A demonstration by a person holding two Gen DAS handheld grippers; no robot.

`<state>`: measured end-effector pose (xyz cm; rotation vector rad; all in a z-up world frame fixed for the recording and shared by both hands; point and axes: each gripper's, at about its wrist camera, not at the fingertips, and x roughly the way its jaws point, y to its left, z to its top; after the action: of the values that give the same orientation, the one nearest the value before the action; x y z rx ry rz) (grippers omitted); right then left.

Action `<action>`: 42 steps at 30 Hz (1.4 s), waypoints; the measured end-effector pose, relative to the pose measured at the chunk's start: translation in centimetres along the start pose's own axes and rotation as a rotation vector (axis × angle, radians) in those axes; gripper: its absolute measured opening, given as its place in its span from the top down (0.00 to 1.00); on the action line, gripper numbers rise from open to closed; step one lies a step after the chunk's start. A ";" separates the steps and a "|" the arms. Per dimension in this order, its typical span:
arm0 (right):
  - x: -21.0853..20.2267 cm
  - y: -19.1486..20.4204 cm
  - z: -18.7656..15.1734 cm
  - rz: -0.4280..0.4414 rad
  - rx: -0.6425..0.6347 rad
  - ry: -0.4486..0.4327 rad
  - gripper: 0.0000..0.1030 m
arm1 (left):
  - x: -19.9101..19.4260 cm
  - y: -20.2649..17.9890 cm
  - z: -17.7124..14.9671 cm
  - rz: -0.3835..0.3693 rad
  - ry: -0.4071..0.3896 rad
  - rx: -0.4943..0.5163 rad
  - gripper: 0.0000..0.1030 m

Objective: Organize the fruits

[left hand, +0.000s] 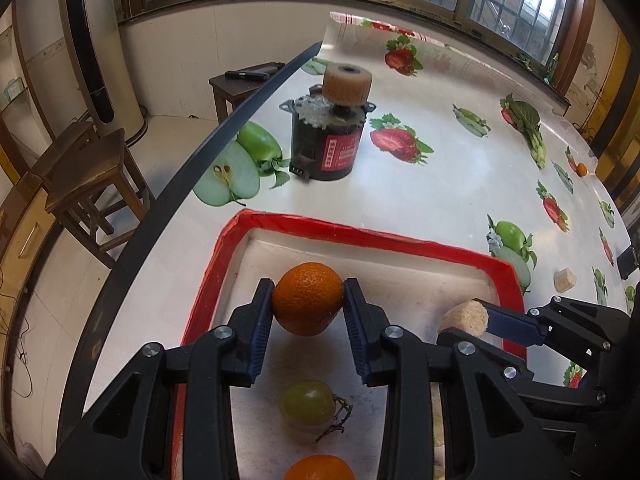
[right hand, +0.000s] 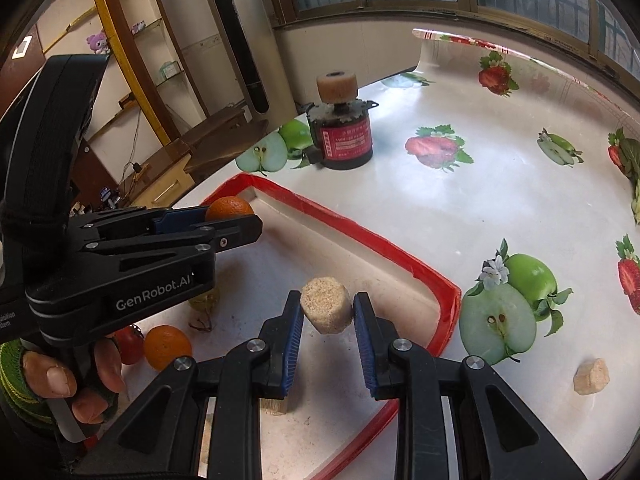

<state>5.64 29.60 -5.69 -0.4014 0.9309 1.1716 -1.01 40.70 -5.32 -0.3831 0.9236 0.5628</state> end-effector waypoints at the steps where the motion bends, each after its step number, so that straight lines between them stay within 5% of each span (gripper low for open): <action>1: 0.2 0.1 0.0 -0.006 -0.004 0.006 0.75 | 0.2 0.0 -0.1 -0.002 0.008 -0.002 0.68; 6: 1.0 0.1 -0.4 -0.027 -0.006 0.023 0.73 | 0.5 0.1 -0.4 -0.009 0.021 -0.010 0.68; 13: 0.0 0.2 -0.5 -0.026 -0.005 0.003 0.52 | -0.9 0.1 -0.8 0.011 0.002 -0.016 0.68; 20: -3.0 0.6 -1.0 0.002 -0.024 -0.029 0.52 | -4.7 -0.2 -2.0 0.017 -0.048 -0.015 0.67; 24: -4.8 0.9 -1.7 0.031 -0.065 -0.034 0.48 | -7.6 -0.9 -3.4 0.048 -0.118 0.012 0.46; 28: -6.6 1.3 -3.0 0.042 -0.121 -0.050 0.41 | -10.2 -1.0 -5.0 0.047 -0.176 -0.005 0.45; 42: -9.6 2.6 -7.2 0.093 -0.324 -0.011 0.21 | -13.5 -2.0 -11.3 0.028 -0.139 0.028 0.45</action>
<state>-0.54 19.70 -1.81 -0.6162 0.7569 1.4136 -13.43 29.14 -0.26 -0.3023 0.8029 0.5946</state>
